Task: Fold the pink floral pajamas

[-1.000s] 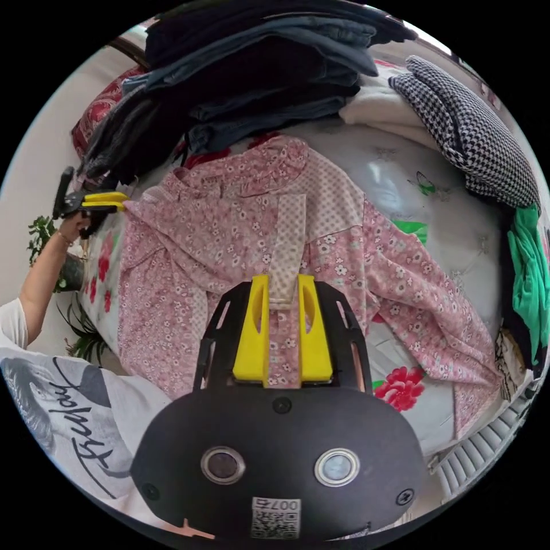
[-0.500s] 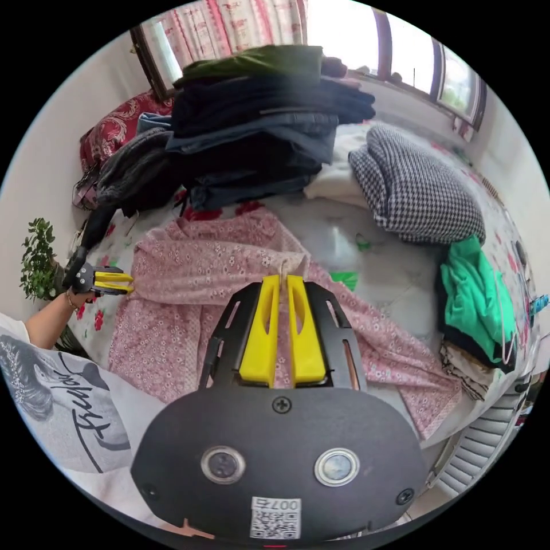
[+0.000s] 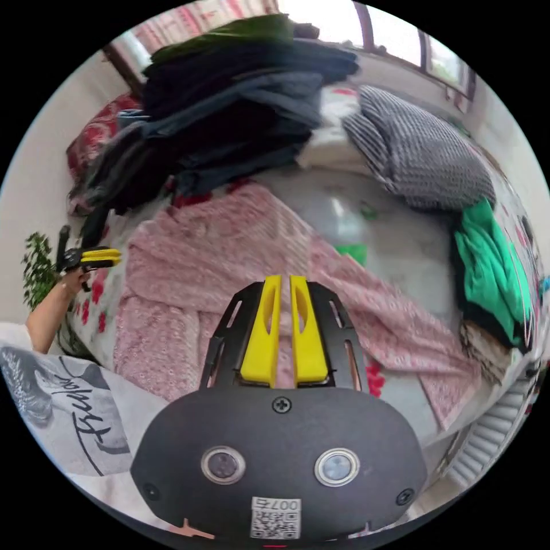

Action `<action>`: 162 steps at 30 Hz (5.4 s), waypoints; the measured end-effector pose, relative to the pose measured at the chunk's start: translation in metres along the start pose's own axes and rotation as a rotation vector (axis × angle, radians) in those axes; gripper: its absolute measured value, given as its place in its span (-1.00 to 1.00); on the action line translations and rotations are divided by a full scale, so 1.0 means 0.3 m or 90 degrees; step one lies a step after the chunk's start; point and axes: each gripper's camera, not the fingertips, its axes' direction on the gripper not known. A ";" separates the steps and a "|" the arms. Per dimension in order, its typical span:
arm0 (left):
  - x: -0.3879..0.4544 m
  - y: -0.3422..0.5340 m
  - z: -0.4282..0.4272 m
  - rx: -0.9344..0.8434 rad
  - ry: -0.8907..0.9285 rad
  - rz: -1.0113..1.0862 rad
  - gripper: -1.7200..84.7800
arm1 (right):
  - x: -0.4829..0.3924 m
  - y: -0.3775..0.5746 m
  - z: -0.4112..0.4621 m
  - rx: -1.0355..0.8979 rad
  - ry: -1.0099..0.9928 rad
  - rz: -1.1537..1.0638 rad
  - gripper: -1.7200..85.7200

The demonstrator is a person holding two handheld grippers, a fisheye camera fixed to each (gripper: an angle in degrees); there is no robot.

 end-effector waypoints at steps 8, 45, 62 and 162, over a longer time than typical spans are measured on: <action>0.059 0.166 0.004 0.069 0.035 -0.108 -0.78 | -0.757 -0.403 0.145 -0.040 -0.157 -0.471 -0.82; 0.123 0.401 -0.078 0.105 0.027 -0.237 -0.90 | -0.322 -0.320 -0.215 -0.049 -0.225 -0.133 -0.88; 0.426 0.205 -0.101 0.047 0.096 -0.168 -0.98 | 0.933 0.450 -0.977 0.097 0.108 0.660 -0.82; 0.894 -0.516 0.024 0.137 -0.023 -0.006 -0.87 | 0.832 0.713 -1.975 0.568 -0.275 0.398 -0.96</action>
